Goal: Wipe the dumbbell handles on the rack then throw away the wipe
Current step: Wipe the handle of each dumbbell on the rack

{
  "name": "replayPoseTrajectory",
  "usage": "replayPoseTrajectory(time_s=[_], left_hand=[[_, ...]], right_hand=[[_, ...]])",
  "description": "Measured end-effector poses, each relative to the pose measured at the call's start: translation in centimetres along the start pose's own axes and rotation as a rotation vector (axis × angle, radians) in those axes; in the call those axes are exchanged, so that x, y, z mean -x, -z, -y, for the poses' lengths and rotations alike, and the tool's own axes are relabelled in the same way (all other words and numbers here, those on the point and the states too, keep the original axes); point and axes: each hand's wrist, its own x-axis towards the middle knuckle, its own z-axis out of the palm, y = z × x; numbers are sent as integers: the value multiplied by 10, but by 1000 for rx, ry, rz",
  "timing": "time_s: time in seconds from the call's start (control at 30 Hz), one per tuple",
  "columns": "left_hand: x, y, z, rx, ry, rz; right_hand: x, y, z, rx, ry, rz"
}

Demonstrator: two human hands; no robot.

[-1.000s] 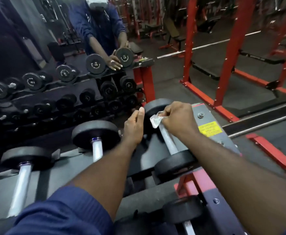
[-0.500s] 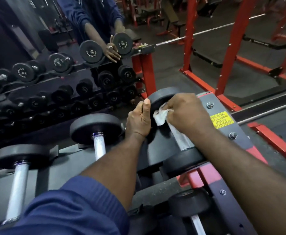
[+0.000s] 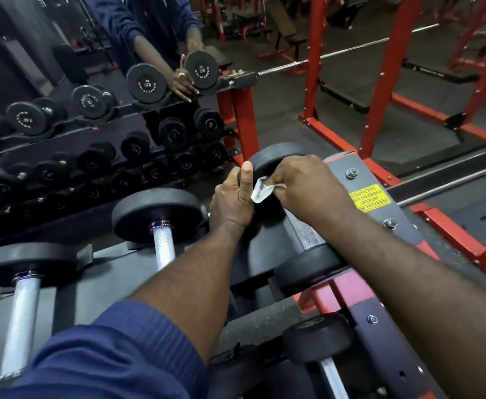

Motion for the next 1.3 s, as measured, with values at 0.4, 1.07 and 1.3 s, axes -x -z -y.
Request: replayPoseTrajectory(time_s=[0.4,1.07,1.3], left_hand=[[-2,0,3,-7,-7,-7],[0,-1,1,-33,-24,-44],[-1,-2,1,-31,-37,-57]], right_hand=[[7,6,-11,-259,-354,-155],[7,-3,-29,-678,-704,-59],[3,-8,-42,-1429,-1028,350]])
